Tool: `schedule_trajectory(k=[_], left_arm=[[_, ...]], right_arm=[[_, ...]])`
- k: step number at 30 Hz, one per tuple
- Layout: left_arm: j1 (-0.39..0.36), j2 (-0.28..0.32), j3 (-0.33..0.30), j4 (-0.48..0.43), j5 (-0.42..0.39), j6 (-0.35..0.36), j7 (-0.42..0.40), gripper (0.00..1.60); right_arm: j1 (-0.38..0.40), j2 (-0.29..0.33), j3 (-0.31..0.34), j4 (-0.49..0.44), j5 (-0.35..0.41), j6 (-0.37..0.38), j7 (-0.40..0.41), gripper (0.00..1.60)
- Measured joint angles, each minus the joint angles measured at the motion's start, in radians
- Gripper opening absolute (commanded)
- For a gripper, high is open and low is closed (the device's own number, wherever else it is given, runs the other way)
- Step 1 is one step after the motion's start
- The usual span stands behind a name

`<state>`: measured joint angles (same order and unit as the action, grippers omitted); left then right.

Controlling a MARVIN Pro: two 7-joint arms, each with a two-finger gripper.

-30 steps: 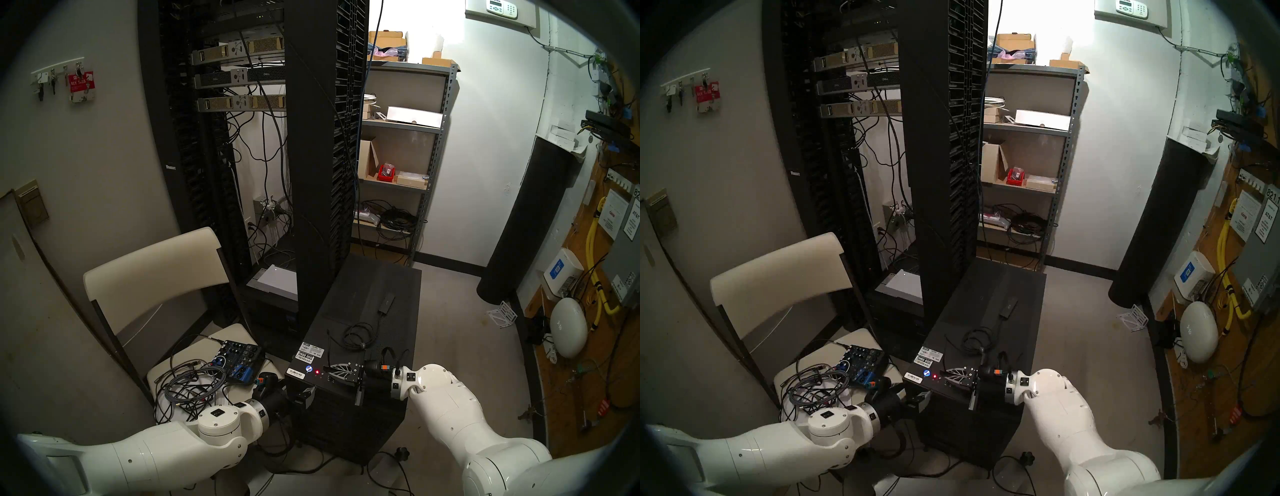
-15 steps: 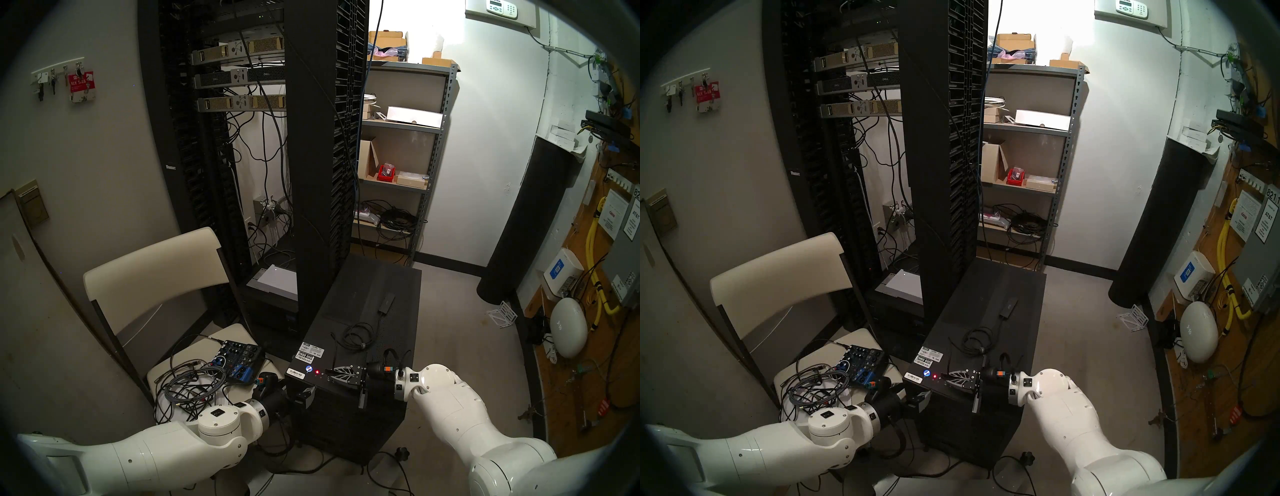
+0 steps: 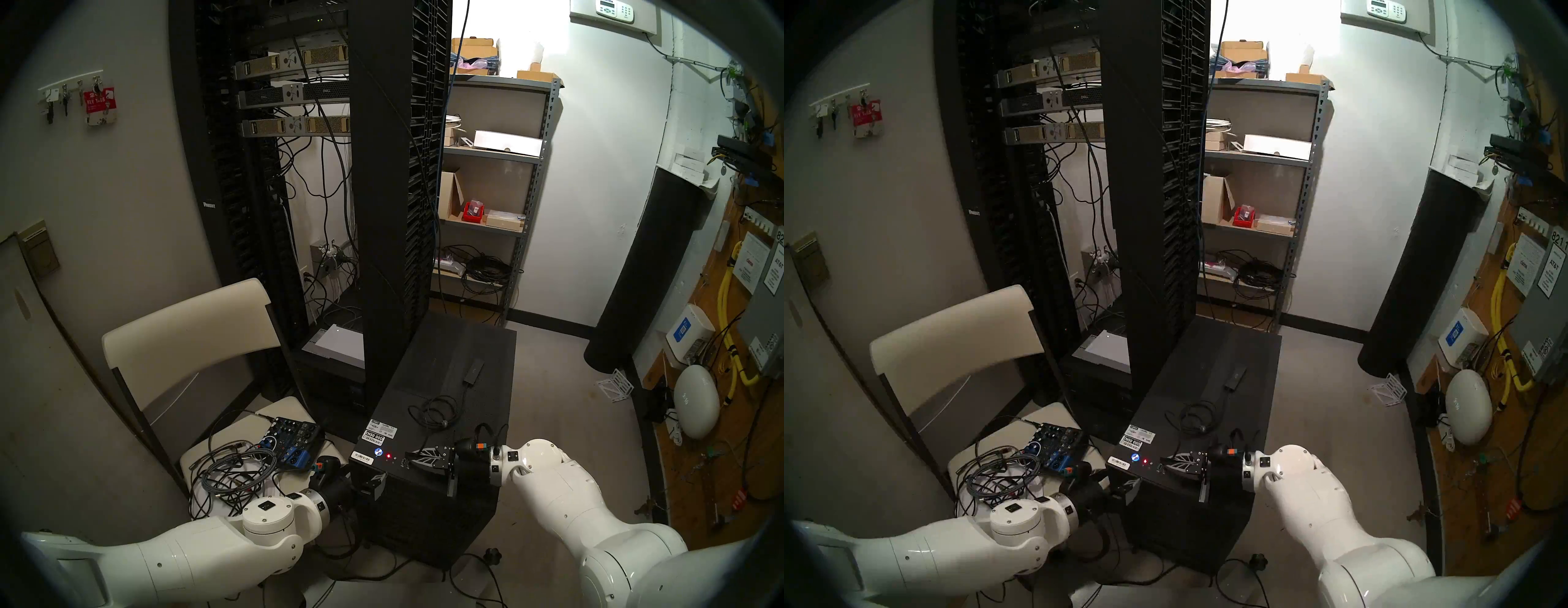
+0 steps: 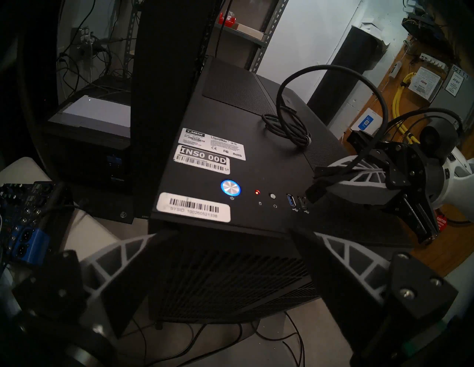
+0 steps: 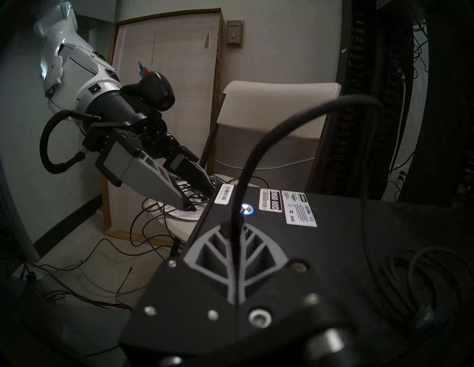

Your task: Insert the cable into the workstation's USB slot

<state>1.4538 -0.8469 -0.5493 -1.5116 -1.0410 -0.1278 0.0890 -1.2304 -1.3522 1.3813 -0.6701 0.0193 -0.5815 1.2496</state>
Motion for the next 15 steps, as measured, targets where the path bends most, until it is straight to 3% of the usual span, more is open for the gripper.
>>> schedule_trajectory(k=[15], left_arm=[[0.002, 0.0, -0.003, 0.0, -0.008, -0.004, -0.002, 1.6]], right_arm=[[0.061, -0.001, -0.053, 0.041, -0.002, 0.054, 0.052, 0.0]])
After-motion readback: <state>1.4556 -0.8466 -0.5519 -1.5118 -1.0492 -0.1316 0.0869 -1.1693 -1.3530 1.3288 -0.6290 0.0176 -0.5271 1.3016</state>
